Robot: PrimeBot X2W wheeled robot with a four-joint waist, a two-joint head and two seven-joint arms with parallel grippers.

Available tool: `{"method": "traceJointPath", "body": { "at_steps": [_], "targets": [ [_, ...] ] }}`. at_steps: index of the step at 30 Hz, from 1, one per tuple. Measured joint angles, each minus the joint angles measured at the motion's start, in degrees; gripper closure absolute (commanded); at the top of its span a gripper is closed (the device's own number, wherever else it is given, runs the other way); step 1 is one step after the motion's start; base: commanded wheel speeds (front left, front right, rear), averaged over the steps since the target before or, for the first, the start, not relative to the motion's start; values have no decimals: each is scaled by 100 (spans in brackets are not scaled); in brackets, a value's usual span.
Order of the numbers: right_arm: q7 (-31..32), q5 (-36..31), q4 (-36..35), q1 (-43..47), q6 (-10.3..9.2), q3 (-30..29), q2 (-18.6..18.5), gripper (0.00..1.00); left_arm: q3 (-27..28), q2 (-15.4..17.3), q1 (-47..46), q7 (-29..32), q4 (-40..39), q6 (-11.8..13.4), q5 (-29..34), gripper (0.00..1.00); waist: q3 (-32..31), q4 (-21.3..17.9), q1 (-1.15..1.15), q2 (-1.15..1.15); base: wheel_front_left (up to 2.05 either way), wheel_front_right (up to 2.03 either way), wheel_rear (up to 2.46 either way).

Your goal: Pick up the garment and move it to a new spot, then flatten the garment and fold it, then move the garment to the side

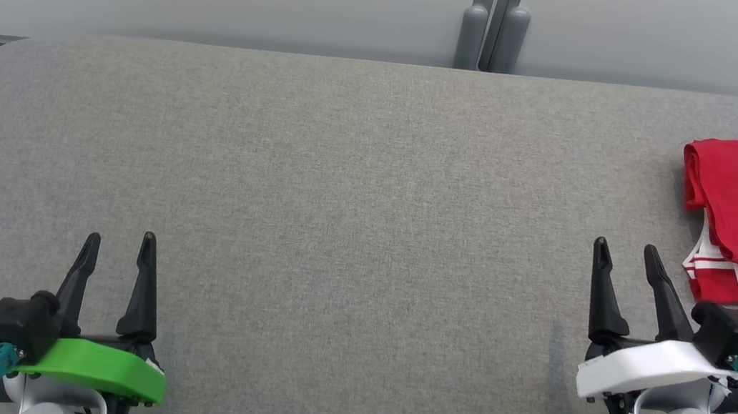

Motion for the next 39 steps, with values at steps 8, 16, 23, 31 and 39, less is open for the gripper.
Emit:
{"method": "traceJointPath", "body": {
  "at_steps": [8, 16, 23, 31, 39],
  "targets": [
    [-103, -193, 2, 214, 0, -252, 42, 0, -43, -45, 193, -1, -107, -78, 37, 0, -169, 28, 0, 0, 0, 0, 0],
    [-197, -523, -25, 605, 0, -304, 44, 0, -240, 18, 376, -1, -62, -102, 2, 0, -323, 29, 0, 0, 0, 0, 0],
    [-202, -532, -34, 726, 0, -301, 45, 0, -199, 43, 487, -1, -26, -103, -63, 0, -357, 21, 0, 0, 0, 0, 0],
    [-208, -564, -25, 737, 0, -302, 46, 0, -202, 31, 516, -7, 30, -103, -74, 0, -307, 42, 0, 0, 0, 0, 0],
    [-209, -539, -21, 731, 0, -222, 47, 0, -222, 33, 503, -7, 93, -103, -99, 0, -270, 60, 0, 0, 0, 0, 0]
  ]
}}
